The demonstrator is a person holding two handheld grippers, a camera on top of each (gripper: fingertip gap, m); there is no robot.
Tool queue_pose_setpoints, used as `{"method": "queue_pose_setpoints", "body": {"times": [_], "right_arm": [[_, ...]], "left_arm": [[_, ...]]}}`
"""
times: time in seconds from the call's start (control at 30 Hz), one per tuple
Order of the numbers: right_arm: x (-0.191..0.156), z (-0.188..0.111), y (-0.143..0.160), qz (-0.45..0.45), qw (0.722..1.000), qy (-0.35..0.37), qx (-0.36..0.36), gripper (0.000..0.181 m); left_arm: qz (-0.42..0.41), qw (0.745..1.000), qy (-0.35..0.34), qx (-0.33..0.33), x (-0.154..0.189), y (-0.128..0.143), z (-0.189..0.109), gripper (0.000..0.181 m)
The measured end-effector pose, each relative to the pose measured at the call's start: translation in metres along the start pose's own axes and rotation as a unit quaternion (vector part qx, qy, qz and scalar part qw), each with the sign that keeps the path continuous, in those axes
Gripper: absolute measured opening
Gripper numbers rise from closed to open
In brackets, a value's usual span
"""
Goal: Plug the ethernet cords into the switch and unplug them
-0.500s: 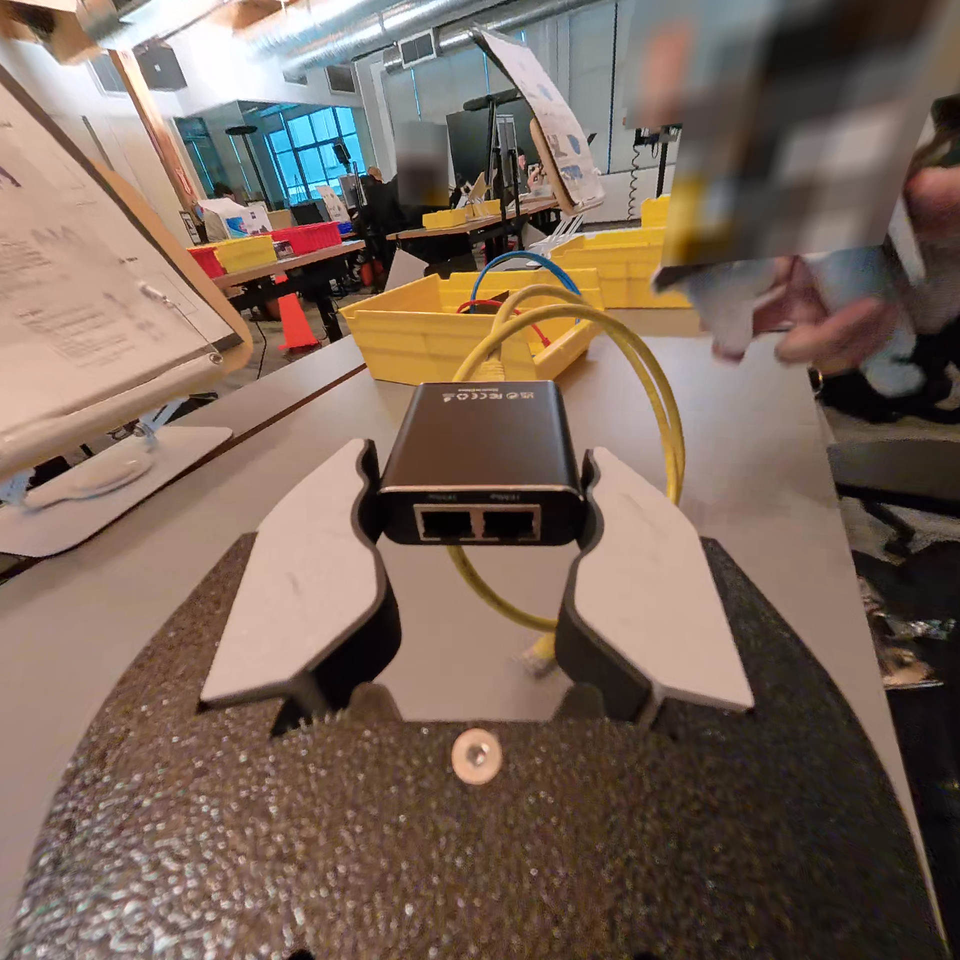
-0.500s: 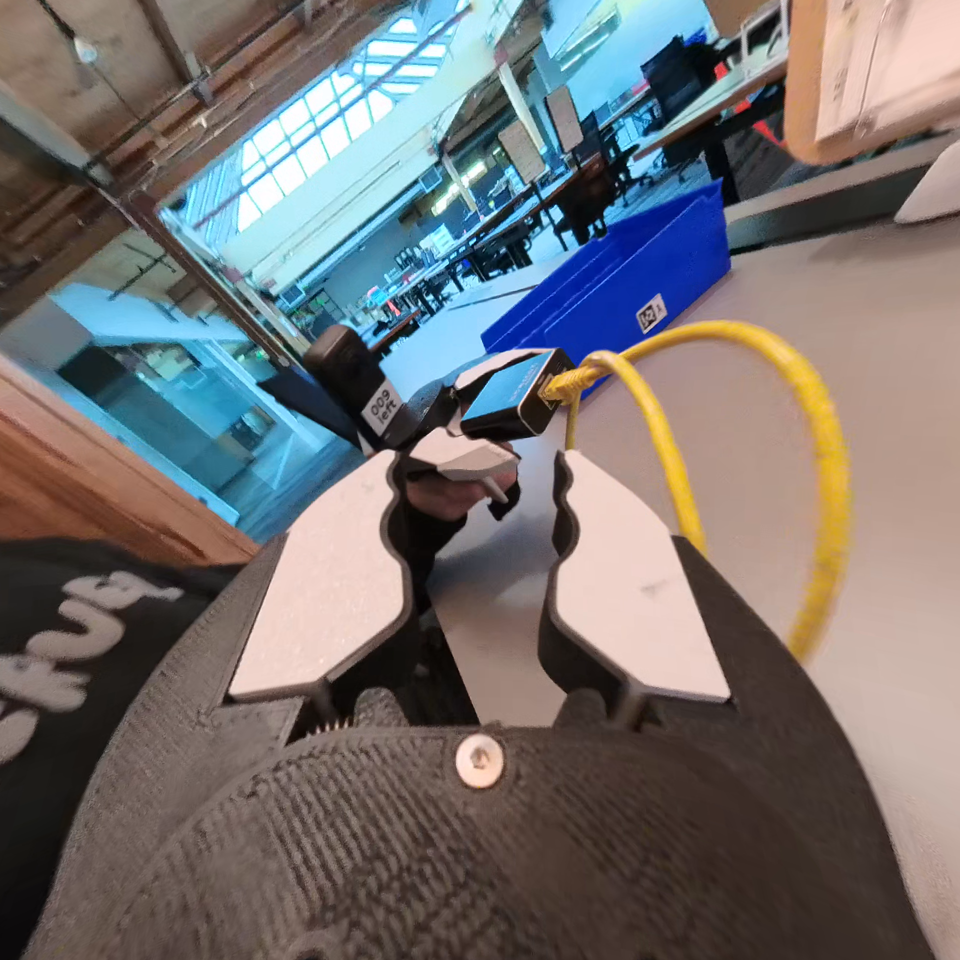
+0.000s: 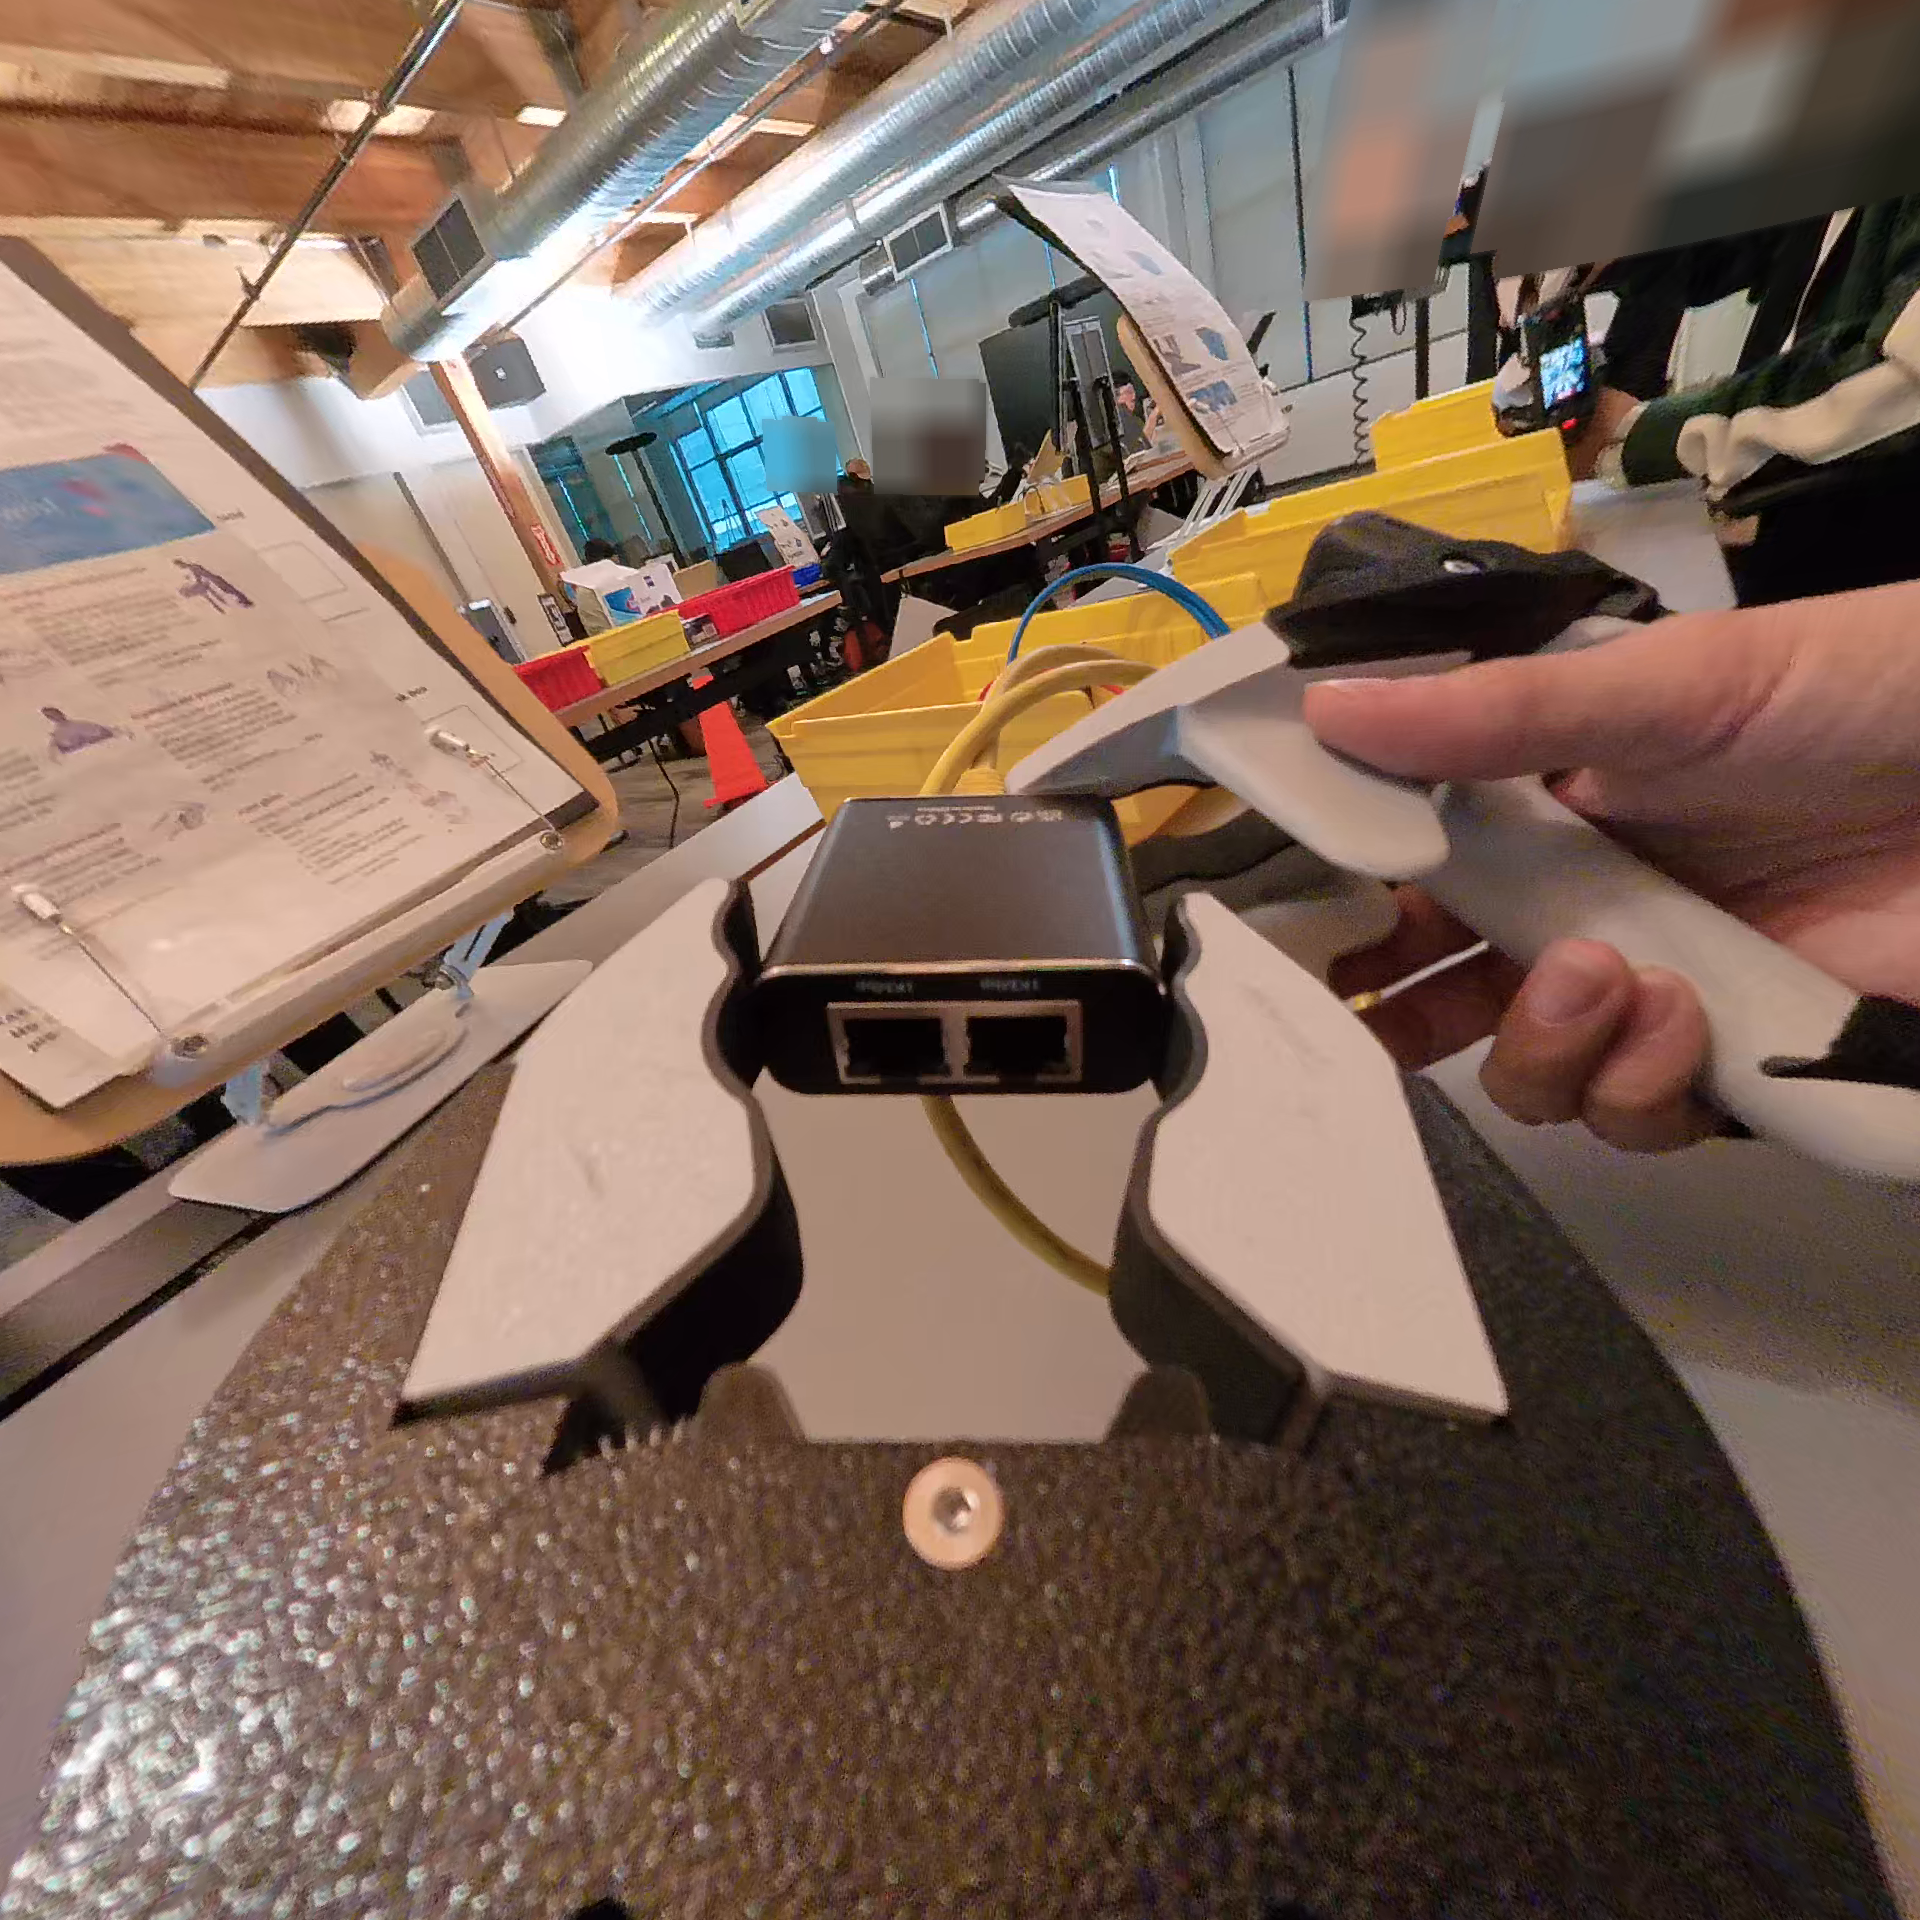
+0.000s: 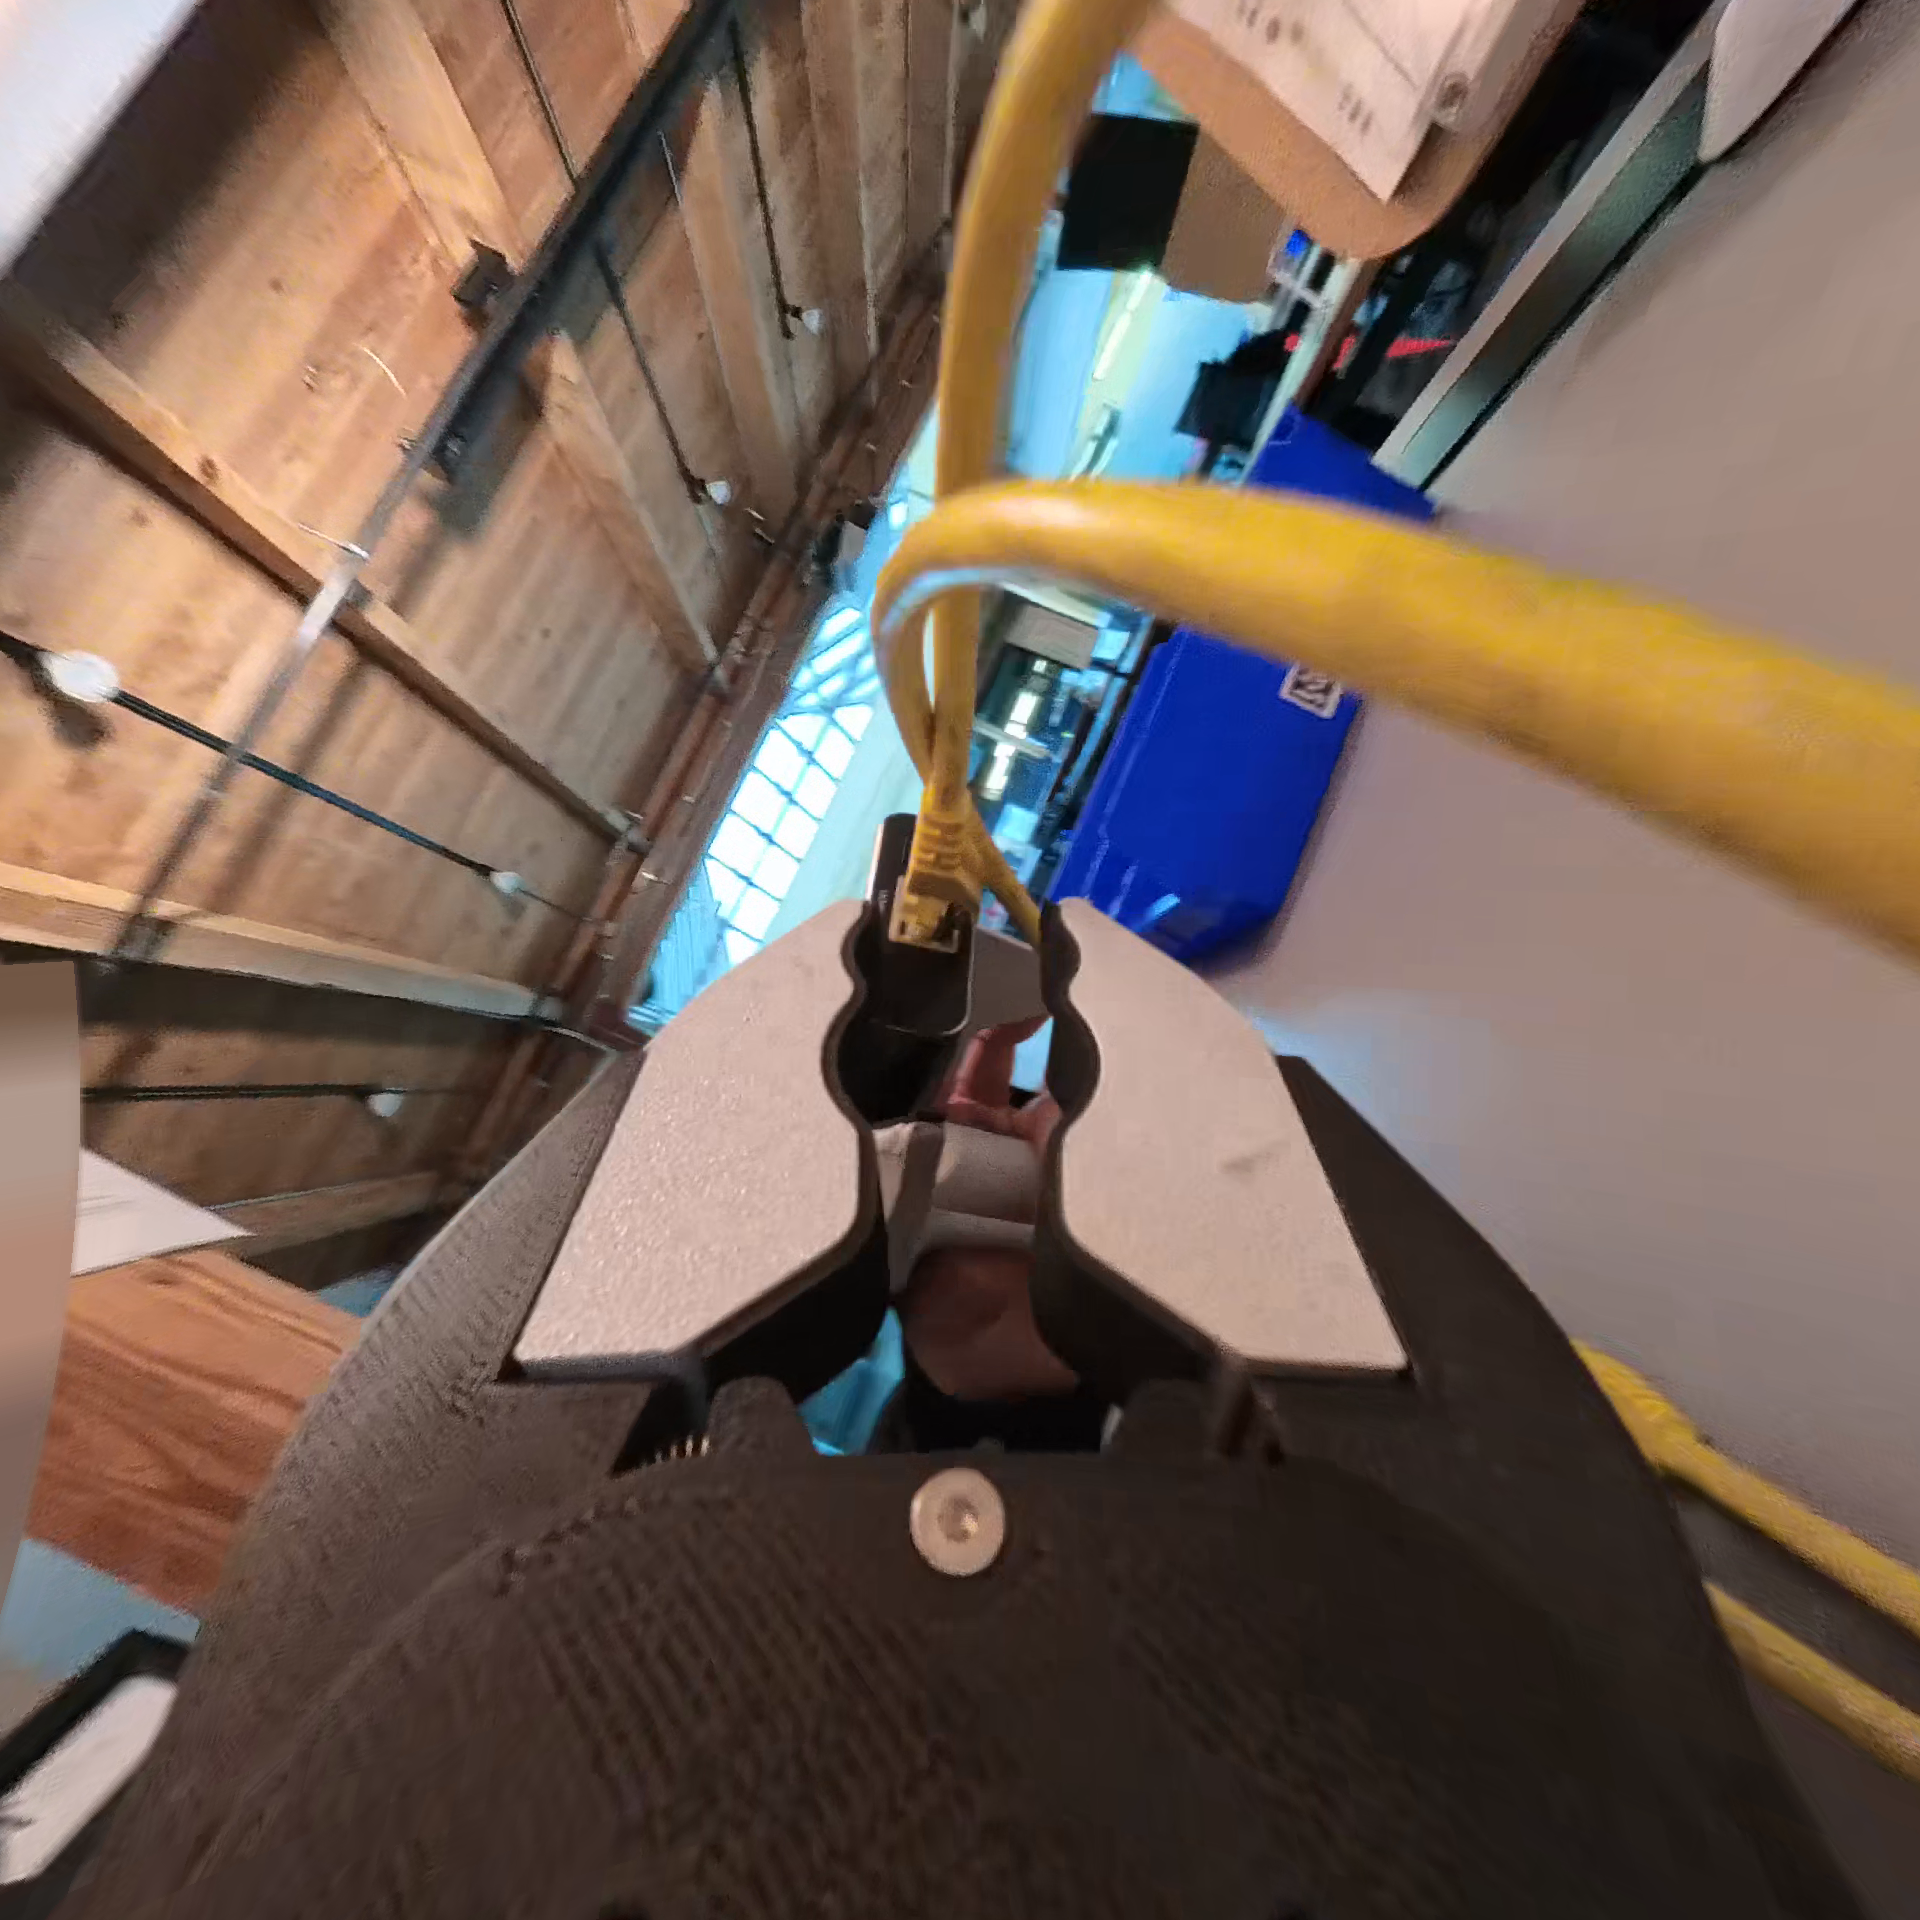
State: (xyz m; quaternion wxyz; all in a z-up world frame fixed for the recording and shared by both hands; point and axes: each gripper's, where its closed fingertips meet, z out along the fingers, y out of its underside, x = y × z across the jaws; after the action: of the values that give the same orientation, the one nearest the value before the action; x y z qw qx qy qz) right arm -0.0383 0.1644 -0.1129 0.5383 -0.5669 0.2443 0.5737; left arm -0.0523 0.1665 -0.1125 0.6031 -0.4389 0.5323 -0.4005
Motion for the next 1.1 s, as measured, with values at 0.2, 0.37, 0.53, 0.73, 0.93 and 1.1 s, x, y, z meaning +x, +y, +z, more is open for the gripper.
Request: {"method": "queue_pose_setpoints", "body": {"times": [0.2, 0.37, 0.53, 0.73, 0.93, 1.1], "right_arm": [[-0.004, -0.003, 0.001, 0.041, 0.999, -0.028, 0.009, 0.013], [-0.004, -0.002, 0.001, 0.081, 0.995, -0.047, 0.038, 0.013], [0.001, -0.003, 0.000, 0.110, 0.990, -0.055, 0.069, 0.013], [0.007, -0.006, -0.004, 0.080, 0.993, -0.032, 0.078, 0.013], [0.007, -0.006, -0.006, 0.079, 0.993, -0.043, 0.073, 0.013], [0.005, -0.004, -0.006, 0.075, 0.994, -0.050, 0.062, 0.015]], "left_arm": [[0.035, 0.999, -0.004, 0.017, 0.006, -0.002, 0.001, 0.073], [0.046, 0.999, -0.004, 0.026, 0.009, -0.002, 0.002, 0.073], [0.060, 0.998, -0.013, 0.017, 0.010, 0.003, 0.004, 0.073], [0.075, 0.997, -0.034, -0.001, 0.011, 0.008, 0.009, 0.073], [0.077, 0.996, -0.042, -0.007, 0.011, 0.010, 0.011, 0.073], [0.081, 0.996, -0.047, -0.011, 0.009, 0.011, 0.010, 0.073]]}}
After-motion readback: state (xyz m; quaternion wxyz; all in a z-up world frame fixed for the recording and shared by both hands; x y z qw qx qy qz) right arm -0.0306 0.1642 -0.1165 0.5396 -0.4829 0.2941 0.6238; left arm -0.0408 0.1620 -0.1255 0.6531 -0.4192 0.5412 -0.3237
